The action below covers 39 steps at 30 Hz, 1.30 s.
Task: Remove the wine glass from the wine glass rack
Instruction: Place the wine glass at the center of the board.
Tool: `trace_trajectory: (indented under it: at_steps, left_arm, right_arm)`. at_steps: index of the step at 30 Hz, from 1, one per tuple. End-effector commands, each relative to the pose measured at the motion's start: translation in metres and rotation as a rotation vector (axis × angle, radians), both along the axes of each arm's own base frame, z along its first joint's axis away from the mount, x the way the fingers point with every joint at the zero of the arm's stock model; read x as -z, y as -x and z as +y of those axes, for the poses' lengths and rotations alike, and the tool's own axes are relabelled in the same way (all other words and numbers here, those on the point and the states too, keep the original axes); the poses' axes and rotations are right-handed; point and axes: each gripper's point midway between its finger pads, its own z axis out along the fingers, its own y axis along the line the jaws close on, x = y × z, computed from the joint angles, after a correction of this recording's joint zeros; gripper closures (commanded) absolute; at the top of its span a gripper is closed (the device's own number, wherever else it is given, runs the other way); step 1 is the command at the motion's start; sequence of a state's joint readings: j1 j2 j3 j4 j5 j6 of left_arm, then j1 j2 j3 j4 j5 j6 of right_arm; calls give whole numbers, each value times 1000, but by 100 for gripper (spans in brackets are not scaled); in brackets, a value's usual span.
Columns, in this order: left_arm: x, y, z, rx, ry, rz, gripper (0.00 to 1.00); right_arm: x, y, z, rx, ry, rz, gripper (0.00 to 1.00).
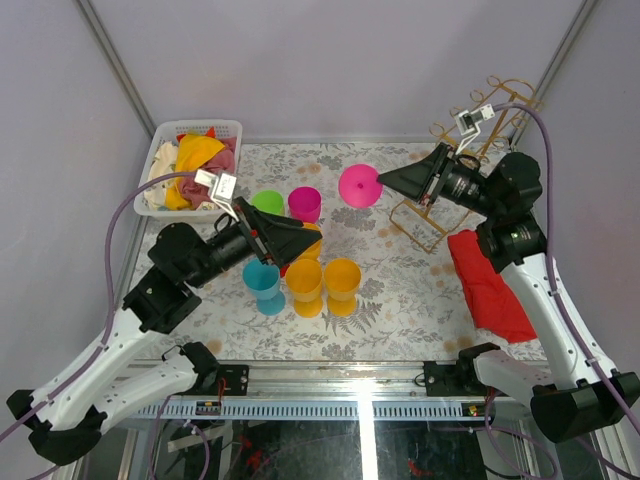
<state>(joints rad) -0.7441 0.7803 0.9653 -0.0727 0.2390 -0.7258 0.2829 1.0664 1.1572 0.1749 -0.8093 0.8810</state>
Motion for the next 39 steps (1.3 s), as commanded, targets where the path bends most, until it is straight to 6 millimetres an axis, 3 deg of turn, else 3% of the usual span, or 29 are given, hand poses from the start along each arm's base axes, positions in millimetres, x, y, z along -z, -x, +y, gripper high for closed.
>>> trace_trajectory:
  at_steps: [1,7,15,24,31,32,34,36,39]
  left_arm:
    - [-9,6,-19,116,71,6,7]
    - [2,6,-42,183,57,39,20]
    - [7,7,-53,186,59,30,38]
    - [6,17,-63,242,64,-4,65]
    - [3,25,-62,268,71,-103,95]
    - [2,28,-61,270,74,-128,99]
    - [4,33,-59,282,65,-189,100]
    - [5,44,-56,314,49,-281,100]
    - [6,65,-49,376,3,-463,100]
  right_arm:
    - [-5,25,9,-52,16,-88,100]
    - [1,42,17,-113,34,-90,100]
    - [5,63,16,-159,36,-112,100]
    - [5,86,16,-239,42,-154,100]
    - [6,106,13,-296,51,-194,100]
    - [7,107,12,-293,54,-200,94]
    - [6,107,9,-266,64,-216,69]
    - [4,102,4,-198,94,-246,52]
    - [-1,86,-7,-42,135,-257,39]
